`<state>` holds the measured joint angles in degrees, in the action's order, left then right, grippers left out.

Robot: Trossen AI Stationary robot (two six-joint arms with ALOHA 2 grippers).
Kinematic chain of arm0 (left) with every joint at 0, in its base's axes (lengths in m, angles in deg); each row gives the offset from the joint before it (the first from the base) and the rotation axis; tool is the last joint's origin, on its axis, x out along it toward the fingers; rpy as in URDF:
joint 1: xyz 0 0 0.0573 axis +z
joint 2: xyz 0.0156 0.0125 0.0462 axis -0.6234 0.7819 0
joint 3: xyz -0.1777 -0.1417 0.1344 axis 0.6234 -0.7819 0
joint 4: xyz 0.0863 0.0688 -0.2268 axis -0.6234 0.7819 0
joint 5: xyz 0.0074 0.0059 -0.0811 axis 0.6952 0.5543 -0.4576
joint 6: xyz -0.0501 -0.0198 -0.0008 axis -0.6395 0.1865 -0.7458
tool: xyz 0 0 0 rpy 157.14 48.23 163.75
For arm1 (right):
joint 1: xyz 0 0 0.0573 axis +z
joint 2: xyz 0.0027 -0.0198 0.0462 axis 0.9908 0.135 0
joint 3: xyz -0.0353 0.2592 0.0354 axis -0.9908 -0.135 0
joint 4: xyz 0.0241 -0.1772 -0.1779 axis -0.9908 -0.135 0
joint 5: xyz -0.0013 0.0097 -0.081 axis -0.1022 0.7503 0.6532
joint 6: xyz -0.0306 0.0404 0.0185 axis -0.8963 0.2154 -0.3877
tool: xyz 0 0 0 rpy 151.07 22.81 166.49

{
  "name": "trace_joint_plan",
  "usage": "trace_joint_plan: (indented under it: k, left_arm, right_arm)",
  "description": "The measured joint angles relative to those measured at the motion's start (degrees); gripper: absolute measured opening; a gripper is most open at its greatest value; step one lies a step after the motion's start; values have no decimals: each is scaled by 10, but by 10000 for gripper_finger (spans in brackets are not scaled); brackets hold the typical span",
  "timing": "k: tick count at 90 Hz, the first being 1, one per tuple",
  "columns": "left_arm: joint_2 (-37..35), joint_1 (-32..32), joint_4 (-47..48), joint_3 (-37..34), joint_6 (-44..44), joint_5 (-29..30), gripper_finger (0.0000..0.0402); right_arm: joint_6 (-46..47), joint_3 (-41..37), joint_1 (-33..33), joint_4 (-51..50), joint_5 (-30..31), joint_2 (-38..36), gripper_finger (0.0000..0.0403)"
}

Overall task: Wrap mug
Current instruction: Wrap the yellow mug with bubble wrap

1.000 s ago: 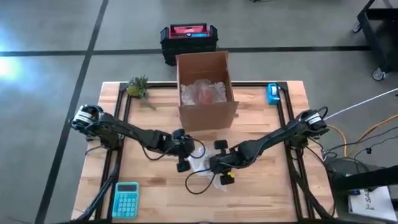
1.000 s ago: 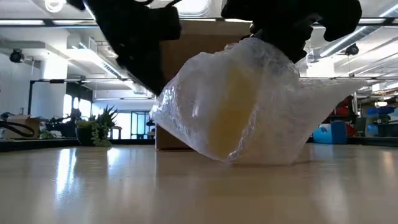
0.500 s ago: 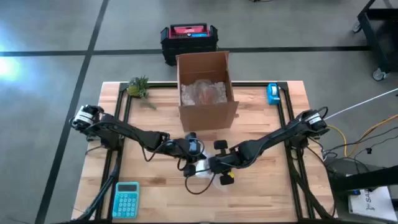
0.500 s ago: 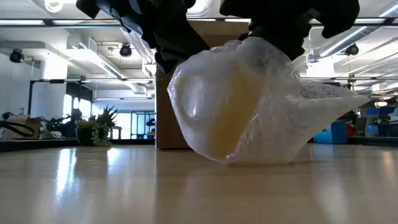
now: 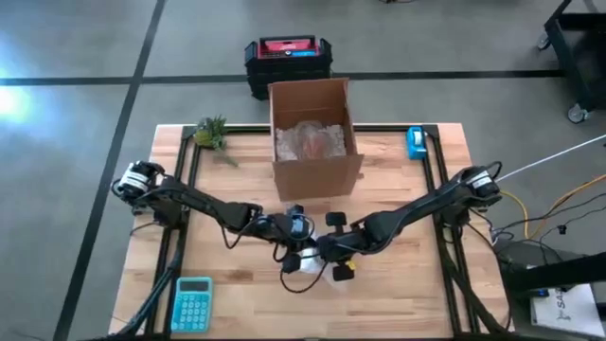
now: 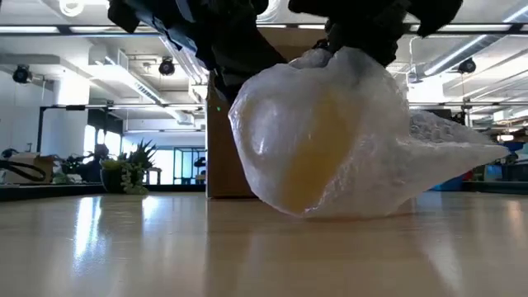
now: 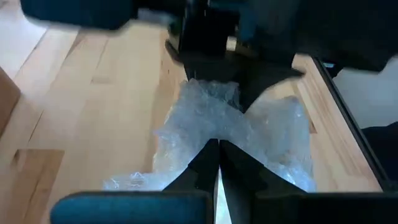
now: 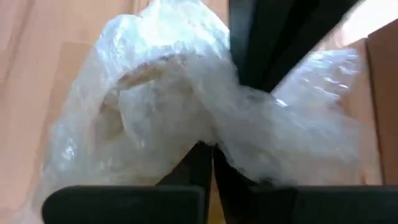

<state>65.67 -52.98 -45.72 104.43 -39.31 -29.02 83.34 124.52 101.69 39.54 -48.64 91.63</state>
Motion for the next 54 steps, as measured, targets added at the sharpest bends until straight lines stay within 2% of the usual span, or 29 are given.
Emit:
trace_joint_plan:
  k: [16,38,54]
  left_arm:
    - [-2,0,28,-4,0,-1,1]
    - [-6,-2,20,-4,-11,-3,1]
    - [-6,-3,12,-4,-13,-4,1]
  right_arm:
    - [17,1,-4,1,2,-22,2]
    - [1,1,-4,14,-1,-1,2]
    - [-4,57,-3,-57,0,-15,2]
